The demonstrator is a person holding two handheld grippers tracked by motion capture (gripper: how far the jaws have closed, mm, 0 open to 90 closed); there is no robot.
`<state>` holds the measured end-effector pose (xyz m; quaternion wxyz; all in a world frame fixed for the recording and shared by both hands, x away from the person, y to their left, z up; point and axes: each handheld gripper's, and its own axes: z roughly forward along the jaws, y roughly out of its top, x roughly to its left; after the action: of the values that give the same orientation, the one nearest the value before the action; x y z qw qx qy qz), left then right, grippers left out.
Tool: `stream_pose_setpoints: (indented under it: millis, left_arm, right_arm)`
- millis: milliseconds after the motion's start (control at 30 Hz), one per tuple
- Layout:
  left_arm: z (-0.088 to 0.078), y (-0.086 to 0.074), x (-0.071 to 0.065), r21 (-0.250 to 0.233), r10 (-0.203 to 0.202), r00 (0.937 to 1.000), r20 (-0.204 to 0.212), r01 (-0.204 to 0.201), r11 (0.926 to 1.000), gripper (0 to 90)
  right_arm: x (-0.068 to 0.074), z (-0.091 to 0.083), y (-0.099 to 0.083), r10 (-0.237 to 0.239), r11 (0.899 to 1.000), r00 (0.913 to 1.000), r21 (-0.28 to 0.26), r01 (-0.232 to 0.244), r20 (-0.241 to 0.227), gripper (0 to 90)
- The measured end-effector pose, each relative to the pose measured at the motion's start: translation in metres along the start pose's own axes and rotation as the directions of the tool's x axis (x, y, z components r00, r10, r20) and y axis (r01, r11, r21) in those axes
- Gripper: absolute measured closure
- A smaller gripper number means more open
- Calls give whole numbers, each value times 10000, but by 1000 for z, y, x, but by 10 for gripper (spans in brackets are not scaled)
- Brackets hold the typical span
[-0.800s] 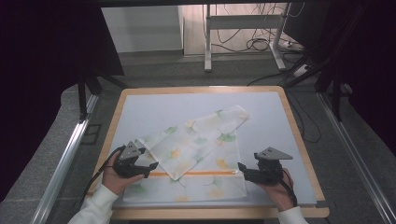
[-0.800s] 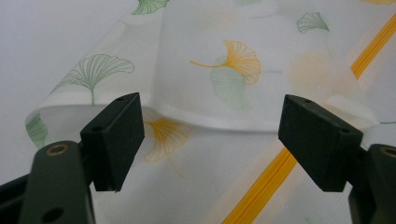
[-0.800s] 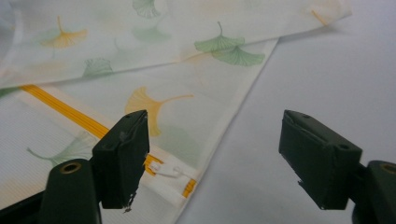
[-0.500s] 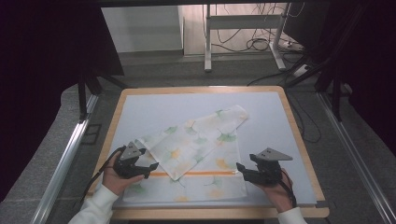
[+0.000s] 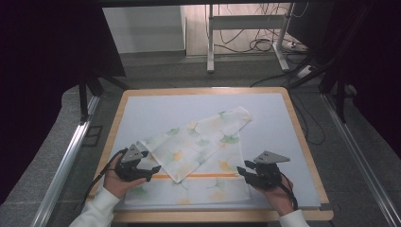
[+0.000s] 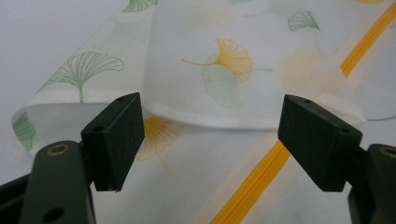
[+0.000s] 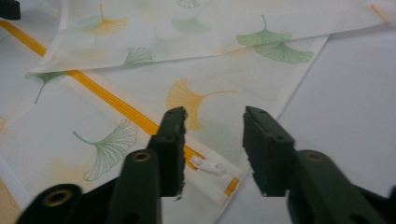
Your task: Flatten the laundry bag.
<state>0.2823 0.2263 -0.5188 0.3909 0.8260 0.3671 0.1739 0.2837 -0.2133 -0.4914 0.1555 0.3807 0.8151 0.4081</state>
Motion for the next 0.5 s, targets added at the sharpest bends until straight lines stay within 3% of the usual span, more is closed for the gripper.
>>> stream_pose_setpoints:
  millis: [100, 367, 500]
  left_arm:
    - [-1, 0, -1, 6, -26, 10000, 10, 26, 10000, 227]
    - [0, 0, -2, -1, -59, 9999, 92, 59, 10000, 227]
    - [-2, 1, -2, -105, -208, 9994, 260, 211, 9997, 228]
  right_arm:
    - [1, 2, 1, -18, 9999, 9999, 123, 20, -155, 712]
    - [5, 5, 1, -241, 9994, 9990, 252, 251, -384, 791]
    - [7, 7, 1, -251, 9988, 9968, 398, 282, -754, 892]
